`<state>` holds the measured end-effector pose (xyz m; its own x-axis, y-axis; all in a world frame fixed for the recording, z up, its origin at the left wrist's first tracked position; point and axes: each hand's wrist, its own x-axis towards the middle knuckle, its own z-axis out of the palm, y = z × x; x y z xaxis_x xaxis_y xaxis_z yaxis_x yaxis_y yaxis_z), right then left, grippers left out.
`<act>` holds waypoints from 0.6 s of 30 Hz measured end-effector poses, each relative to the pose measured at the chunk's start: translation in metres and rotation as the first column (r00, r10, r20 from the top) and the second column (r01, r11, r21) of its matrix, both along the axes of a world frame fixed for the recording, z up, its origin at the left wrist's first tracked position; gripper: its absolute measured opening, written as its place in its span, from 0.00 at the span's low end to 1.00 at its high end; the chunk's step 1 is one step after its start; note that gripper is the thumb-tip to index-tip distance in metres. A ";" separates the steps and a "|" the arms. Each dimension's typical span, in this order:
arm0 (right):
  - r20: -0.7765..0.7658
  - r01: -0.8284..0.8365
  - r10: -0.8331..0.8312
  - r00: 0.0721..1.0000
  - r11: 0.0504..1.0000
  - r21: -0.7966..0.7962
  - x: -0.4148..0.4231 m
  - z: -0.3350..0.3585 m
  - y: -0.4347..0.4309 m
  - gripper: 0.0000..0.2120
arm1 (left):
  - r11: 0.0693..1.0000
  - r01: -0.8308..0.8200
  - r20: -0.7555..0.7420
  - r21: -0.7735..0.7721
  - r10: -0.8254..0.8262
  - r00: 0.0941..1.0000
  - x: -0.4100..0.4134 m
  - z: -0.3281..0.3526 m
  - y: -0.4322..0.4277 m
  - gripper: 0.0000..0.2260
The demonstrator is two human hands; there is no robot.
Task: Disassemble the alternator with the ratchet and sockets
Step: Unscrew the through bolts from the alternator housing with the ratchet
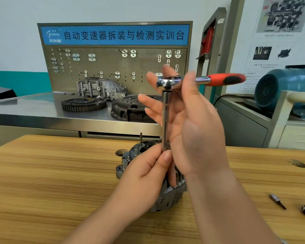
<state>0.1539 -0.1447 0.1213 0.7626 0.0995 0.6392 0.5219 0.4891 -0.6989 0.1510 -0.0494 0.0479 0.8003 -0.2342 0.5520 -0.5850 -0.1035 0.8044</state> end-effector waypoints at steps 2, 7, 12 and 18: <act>0.089 0.069 -0.068 0.994 0.998 -0.012 -0.002 0.001 0.002 0.12 | 0.999 -0.050 0.010 -0.009 0.050 0.999 0.001 0.001 -0.002 0.16; 0.197 0.101 -0.093 0.976 0.994 -0.030 -0.003 0.002 0.004 0.17 | 0.998 -0.063 -0.002 0.010 0.063 0.998 0.002 0.002 -0.001 0.17; 0.000 -0.007 0.007 1.000 1.000 0.026 -0.001 -0.001 0.001 0.21 | 0.998 0.038 -0.023 -0.049 -0.039 0.999 -0.001 0.002 0.001 0.16; 0.195 0.124 -0.110 0.975 0.990 -0.064 -0.001 0.000 0.002 0.13 | 0.997 -0.072 0.042 0.015 0.071 0.997 0.002 0.001 -0.001 0.13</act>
<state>0.1528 -0.1426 0.1214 0.6368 0.0702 0.7678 0.6995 0.3662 -0.6137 0.1532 -0.0501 0.0488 0.7922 -0.1862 0.5812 -0.6081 -0.1592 0.7778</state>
